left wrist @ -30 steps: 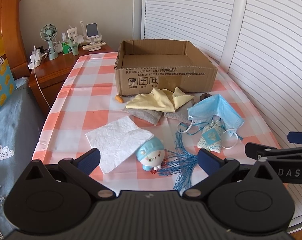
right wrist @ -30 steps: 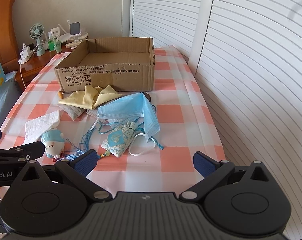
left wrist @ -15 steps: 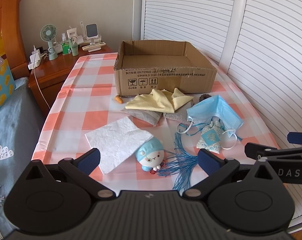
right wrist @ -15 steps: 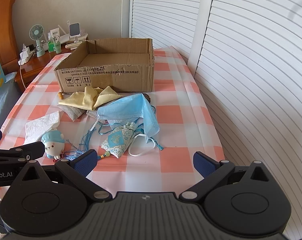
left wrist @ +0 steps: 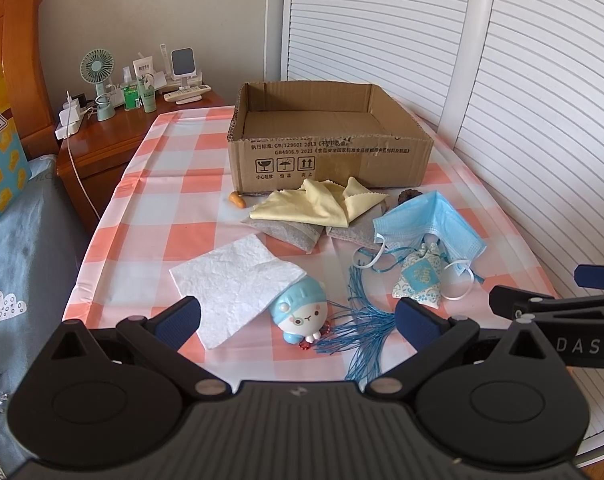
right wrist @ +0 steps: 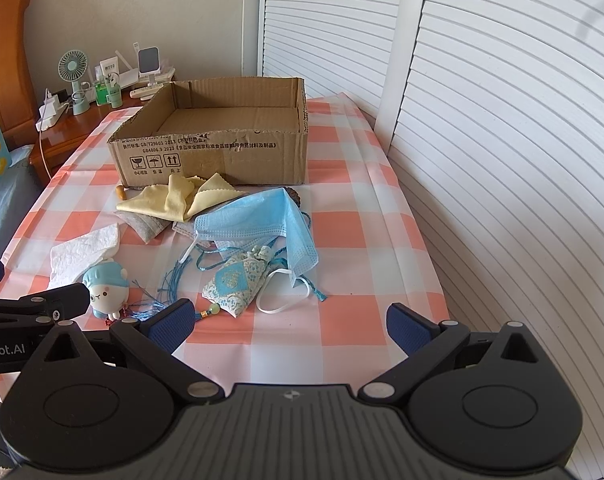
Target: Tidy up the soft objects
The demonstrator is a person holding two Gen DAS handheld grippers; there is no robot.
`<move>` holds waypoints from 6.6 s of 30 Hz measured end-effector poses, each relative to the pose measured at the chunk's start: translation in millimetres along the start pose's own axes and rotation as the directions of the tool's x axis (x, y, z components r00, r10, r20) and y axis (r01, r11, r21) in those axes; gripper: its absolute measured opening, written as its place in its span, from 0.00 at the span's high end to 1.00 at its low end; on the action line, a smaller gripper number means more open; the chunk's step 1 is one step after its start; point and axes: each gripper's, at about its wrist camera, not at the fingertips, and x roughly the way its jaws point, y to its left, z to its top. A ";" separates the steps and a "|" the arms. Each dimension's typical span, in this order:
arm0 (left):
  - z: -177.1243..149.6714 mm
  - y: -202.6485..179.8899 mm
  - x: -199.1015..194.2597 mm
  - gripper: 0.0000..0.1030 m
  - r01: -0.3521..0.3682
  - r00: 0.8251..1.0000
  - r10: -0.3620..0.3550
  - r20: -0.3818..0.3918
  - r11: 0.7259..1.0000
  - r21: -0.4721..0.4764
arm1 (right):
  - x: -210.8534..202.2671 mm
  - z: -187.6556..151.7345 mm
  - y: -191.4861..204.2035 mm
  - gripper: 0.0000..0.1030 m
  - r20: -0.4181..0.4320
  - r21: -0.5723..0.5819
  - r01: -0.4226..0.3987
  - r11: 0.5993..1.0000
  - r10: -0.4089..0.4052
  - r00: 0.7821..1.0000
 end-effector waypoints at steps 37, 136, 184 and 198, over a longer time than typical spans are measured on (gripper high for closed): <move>-22.7 50.7 64.2 0.00 0.034 0.992 -0.015 -0.124 0.987 0.158 | 43.3 4.9 -22.0 0.00 0.001 -0.070 -0.058 0.996 0.059 0.998; 54.5 107.1 151.7 0.74 0.289 0.956 -0.248 -0.155 0.878 0.381 | 76.2 6.1 115.5 0.29 -0.092 -0.570 -0.436 0.696 0.474 0.876; 120.6 85.9 78.3 0.85 0.226 0.971 -0.237 -0.043 0.837 0.498 | 54.2 62.7 59.9 0.51 0.087 -0.493 -0.287 0.821 0.374 0.923; 232.9 44.3 187.0 0.37 0.177 0.977 -0.212 0.030 0.879 0.442 | 78.8 104.7 12.2 0.50 0.148 -0.375 -0.225 0.899 0.298 0.943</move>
